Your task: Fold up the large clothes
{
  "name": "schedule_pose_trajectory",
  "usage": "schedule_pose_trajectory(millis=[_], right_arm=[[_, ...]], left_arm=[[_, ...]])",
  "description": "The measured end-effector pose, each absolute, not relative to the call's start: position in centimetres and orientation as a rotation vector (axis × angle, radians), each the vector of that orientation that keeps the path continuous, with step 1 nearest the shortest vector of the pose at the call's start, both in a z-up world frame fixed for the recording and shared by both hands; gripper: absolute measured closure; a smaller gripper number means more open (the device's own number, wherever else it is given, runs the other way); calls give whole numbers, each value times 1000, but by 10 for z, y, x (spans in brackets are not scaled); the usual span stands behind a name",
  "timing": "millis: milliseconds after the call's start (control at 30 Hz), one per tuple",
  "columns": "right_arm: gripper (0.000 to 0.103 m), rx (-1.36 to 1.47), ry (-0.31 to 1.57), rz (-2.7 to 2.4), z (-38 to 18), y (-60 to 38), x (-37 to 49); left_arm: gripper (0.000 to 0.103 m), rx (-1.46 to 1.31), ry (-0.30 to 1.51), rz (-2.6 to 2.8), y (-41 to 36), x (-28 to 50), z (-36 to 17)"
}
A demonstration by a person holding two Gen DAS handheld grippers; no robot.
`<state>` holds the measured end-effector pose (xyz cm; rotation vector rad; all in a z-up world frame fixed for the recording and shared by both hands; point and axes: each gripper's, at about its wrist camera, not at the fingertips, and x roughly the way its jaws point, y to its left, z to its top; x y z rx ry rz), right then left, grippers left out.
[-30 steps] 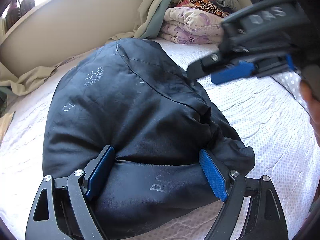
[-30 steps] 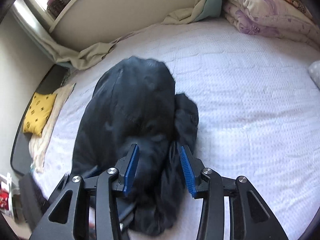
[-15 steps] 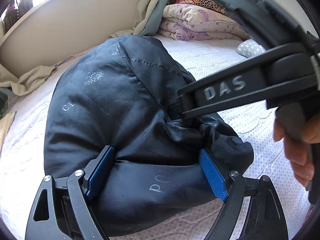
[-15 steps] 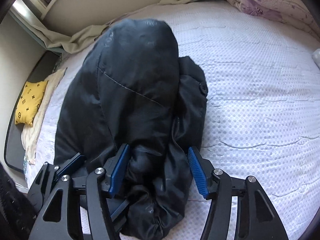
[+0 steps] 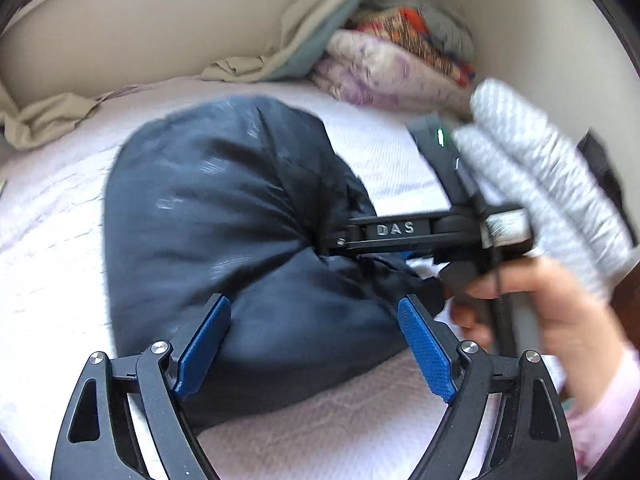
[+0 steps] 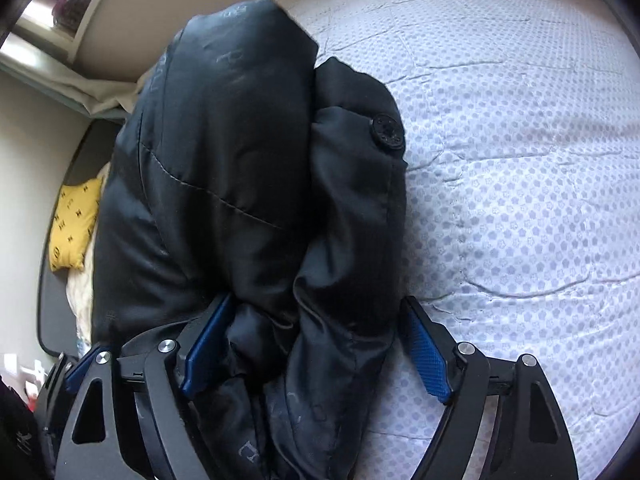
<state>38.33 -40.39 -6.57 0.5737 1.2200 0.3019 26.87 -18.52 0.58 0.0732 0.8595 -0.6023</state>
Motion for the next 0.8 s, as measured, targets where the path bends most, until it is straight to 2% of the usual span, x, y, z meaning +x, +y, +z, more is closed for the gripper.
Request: schedule_pose_trajectory(millis=[167, 367, 600, 800], right_arm=[[21, 666, 1219, 316, -72, -416, 381], [21, 694, 1217, 318, -72, -417, 381], [21, 712, 1220, 334, -75, -419, 380], [18, 756, 1219, 372, -93, -427, 388]], left_arm=[[4, -61, 821, -542, -105, 288, 35], [4, -354, 1003, -554, -49, 335, -6], [3, -552, 1131, -654, -48, 359, -54], [0, -563, 1159, -645, -64, 374, -82]])
